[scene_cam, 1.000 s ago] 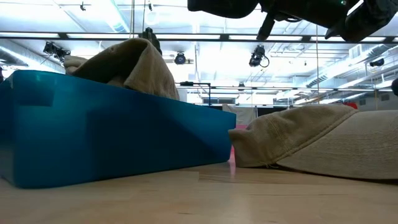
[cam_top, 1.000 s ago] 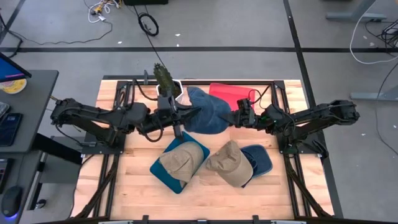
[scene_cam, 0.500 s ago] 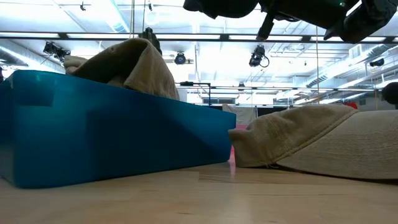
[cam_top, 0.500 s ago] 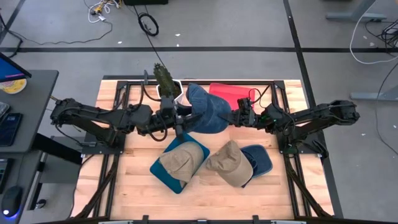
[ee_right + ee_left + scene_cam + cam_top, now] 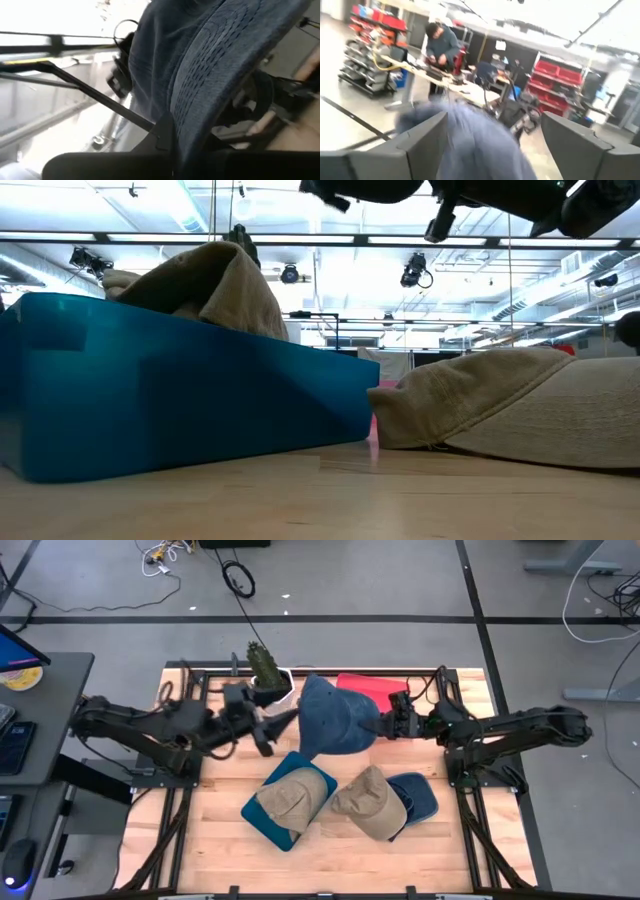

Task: Pick & Place hat
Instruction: Put the blue cap into the red bin

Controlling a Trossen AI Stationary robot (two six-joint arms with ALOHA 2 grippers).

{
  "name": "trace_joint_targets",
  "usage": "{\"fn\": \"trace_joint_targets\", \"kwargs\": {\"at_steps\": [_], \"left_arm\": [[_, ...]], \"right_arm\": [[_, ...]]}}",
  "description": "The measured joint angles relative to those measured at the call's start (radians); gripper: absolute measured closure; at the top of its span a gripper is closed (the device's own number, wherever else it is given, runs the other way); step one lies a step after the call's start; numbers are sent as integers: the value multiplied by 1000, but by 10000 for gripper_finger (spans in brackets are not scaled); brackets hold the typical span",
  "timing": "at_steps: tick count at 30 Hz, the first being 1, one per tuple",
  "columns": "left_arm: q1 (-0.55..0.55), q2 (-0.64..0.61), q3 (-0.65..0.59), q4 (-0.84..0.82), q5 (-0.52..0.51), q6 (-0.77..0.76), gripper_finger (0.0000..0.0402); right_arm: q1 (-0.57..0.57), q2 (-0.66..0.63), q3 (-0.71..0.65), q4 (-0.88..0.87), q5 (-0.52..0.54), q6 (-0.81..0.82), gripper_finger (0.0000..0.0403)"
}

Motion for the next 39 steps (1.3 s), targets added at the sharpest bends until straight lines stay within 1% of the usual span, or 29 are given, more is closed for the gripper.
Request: {"fn": "trace_joint_targets", "kwargs": {"at_steps": [5,10,12,16,20,27,32,35,39], "left_arm": [[-16,-56,0,0,-49,43,70],[-40,-72,0,-9,-121,48,70],[-51,-72,0,-21,-143,42,70],[-63,-49,0,-48,-148,-12,70],[-81,-4,0,-55,-150,-69,70],[-102,93,0,-57,-148,-127,70],[-92,108,0,-107,-149,-126,70],[-73,105,0,-156,-149,-95,70],[-42,86,0,-170,-151,-3,70]], "right_arm": [[-43,-74,0,-152,-34,-49,397],[-126,-171,0,-337,-57,-112,397],[-161,-209,0,-429,-57,-147,397],[-239,-276,0,-624,-56,-217,397],[-316,-314,0,-765,-44,-270,397],[-456,-326,0,-836,-21,-326,397],[-544,-308,0,-916,-33,-343,397],[-570,-286,0,-936,-33,-344,397],[-587,-241,0,-939,-3,-351,397]]}}
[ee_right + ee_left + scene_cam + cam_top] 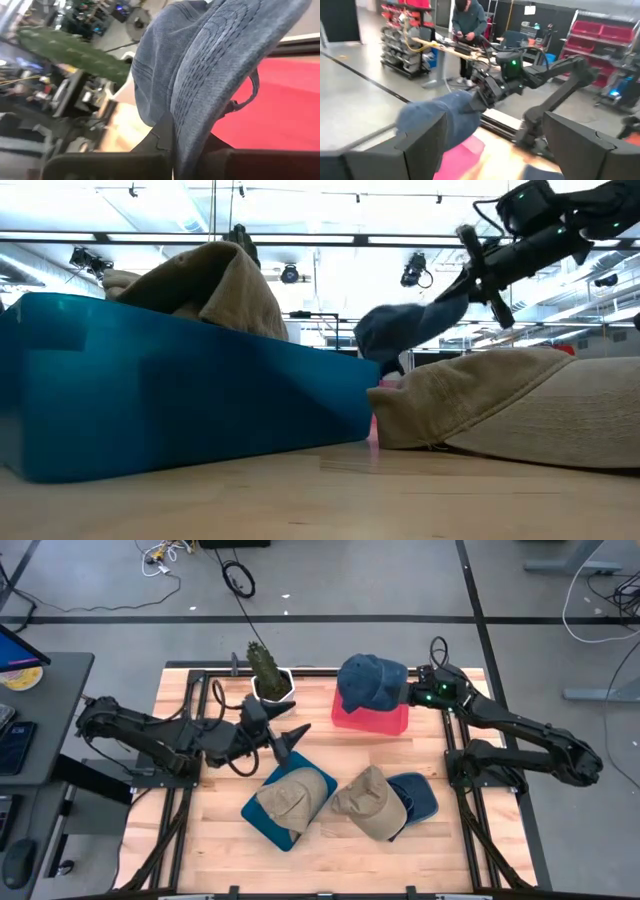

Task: Pick & Place hat
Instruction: Put the blue cap into the red bin

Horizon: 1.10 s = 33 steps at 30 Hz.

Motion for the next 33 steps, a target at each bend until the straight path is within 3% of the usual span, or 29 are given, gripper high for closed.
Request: {"fn": "trace_joint_targets", "kwargs": {"at_steps": [11,21,33], "left_arm": [[68,-31,0,-128,11,151,70],[113,-54,-1,-295,28,151,70],[180,-60,0,-296,26,96,70]], "right_arm": [[3,153,0,6,25,23,397],[28,194,0,56,-135,128,397],[4,194,0,7,-224,285,397]]}}
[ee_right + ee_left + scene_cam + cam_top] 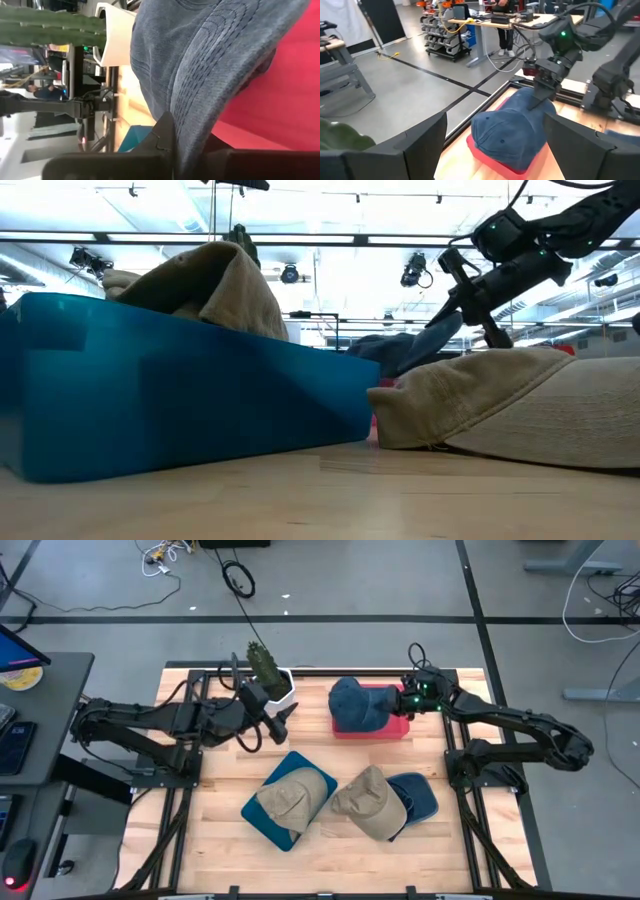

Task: Pick & Place hat
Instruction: Put the blue cap into the red bin

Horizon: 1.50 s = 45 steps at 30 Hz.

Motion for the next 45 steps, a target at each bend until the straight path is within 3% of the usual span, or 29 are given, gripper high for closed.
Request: {"fn": "trace_joint_targets", "kwargs": {"at_steps": [5,16,25,38,45], "left_arm": [[27,0,0,6,0,-21,70],[70,0,0,63,0,-21,70],[101,0,0,62,0,-21,70],[117,1,0,61,0,-19,70],[125,1,0,60,1,-17,70]], "right_arm": [[-40,4,0,-5,-4,1,397],[-73,79,0,-21,35,-192,396],[-73,196,2,18,-114,-240,396],[-96,266,1,153,-103,-224,396],[-129,266,0,142,-165,-235,396]]}}
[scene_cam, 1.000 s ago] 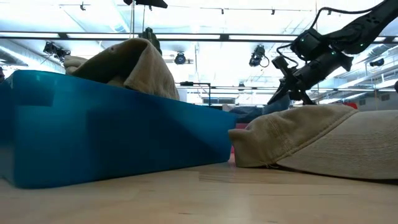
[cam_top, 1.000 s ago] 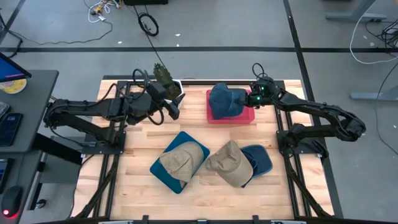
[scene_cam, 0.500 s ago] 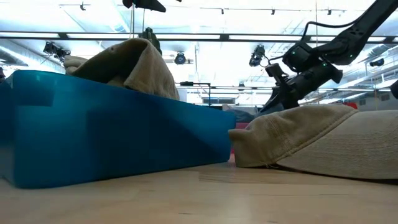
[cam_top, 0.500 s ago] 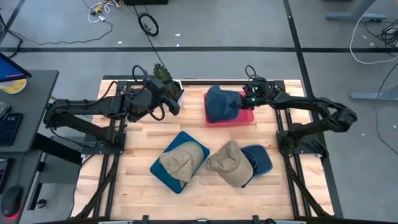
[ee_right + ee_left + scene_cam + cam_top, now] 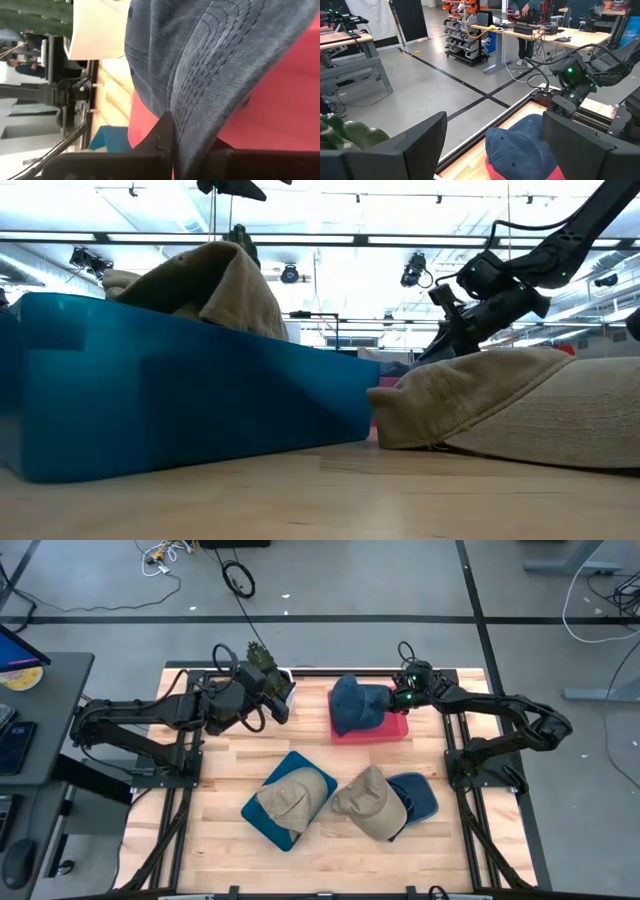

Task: Pick & Place hat
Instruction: Put the blue cap into the red bin

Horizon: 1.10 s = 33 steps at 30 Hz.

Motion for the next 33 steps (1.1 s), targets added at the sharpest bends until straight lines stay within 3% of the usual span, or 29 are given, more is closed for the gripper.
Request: {"fn": "trace_joint_targets", "kwargs": {"at_steps": [6,15,23,28,33], "left_arm": [[26,0,0,-1,37,-2,70],[30,0,0,-2,45,-1,70],[30,0,0,-20,46,-1,70],[30,0,0,-24,46,-1,70],[30,0,0,-24,45,-1,70]], "right_arm": [[-21,0,0,53,-94,23,396],[-78,-27,0,228,-234,190,396],[-125,-129,0,242,-474,444,397],[-155,-229,0,107,-489,507,398],[-174,-293,0,-168,-485,426,398]]}}
